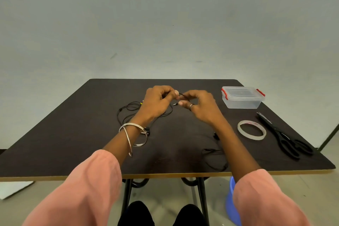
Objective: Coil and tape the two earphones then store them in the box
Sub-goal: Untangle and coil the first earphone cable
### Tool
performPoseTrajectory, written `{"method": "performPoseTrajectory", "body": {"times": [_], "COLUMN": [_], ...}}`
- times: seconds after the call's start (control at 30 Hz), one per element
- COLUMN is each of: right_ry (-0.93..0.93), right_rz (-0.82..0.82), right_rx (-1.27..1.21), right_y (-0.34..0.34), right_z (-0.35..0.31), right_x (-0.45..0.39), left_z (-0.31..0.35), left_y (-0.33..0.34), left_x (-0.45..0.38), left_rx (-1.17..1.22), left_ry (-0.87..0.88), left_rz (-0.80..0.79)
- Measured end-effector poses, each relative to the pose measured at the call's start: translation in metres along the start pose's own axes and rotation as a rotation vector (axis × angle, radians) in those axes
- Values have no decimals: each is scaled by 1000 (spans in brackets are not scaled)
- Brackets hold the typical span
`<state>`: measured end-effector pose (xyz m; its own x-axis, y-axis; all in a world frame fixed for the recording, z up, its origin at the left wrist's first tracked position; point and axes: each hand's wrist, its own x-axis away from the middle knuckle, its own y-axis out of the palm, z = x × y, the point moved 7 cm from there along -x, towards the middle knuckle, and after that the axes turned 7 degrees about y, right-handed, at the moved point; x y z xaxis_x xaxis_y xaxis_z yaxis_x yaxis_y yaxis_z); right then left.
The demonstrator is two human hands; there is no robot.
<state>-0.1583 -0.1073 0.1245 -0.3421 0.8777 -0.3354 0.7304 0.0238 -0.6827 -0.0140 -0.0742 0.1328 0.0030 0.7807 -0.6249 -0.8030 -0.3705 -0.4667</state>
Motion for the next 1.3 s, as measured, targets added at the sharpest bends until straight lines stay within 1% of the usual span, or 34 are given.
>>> {"method": "performPoseTrajectory", "body": {"times": [0.07,0.13,0.17,0.23,0.33,0.4,0.43,0.47,0.5,0.57,0.6,0.63,0.7,0.73,0.77,0.8,0.87,0.9,0.93,0.97,1.0,1.07,1.1,1.17,1.23,1.3], "right_ry": [32,116,167,282,457,561,596,610,605,582,543,447,203,109,63,46,56,50,39,45,59,52,38,33,63,114], "right_rz": [-21,44,102,274,555,632,644,631,585,430,359,309,227,161,62,-55,-307,-406,-456,-445,-377,-167,-79,10,82,217], "right_rx": [-250,-534,-661,-870,-1037,-985,-888,-734,-515,-43,128,208,182,173,177,161,37,-26,-92,-176,-259,-395,-416,-399,-324,-298], "right_y": [-3,-14,-22,-43,-71,-74,-73,-71,-69,-58,-51,-45,-30,-21,-10,1,19,26,31,32,29,17,12,4,-4,-19], "right_z": [4,16,24,46,79,94,99,98,96,84,74,61,29,14,7,3,4,4,3,3,5,8,11,19,25,31], "right_x": [1,0,0,-1,-3,-4,-4,-5,-6,-8,-8,-9,-6,-1,3,7,11,12,12,9,5,-4,-7,-12,-17,-21], "left_z": [-2,-9,-14,-26,-45,-48,-47,-46,-44,-38,-35,-31,-25,-23,-21,-20,-17,-17,-17,-17,-19,-24,-26,-30,-33,-39], "left_y": [-1,-3,-5,-10,-16,-15,-14,-13,-13,-10,-7,-5,1,2,4,5,6,6,6,5,5,5,5,6,7,6], "left_x": [2,5,7,12,19,19,18,16,14,10,8,6,4,2,1,0,-1,-1,-1,0,0,1,1,3,6,7], "left_rx": [6,19,24,36,94,136,163,182,188,170,162,160,159,151,133,110,76,68,61,55,51,66,78,85,72,82], "left_ry": [-8,-46,-68,-118,-203,-221,-226,-232,-239,-238,-226,-214,-194,-178,-159,-143,-116,-106,-98,-95,-98,-121,-132,-143,-144,-160], "left_rz": [-31,-74,-83,-78,-29,6,36,76,113,145,146,142,126,117,104,89,59,45,30,15,4,-2,-4,-27,-61,-65]}}
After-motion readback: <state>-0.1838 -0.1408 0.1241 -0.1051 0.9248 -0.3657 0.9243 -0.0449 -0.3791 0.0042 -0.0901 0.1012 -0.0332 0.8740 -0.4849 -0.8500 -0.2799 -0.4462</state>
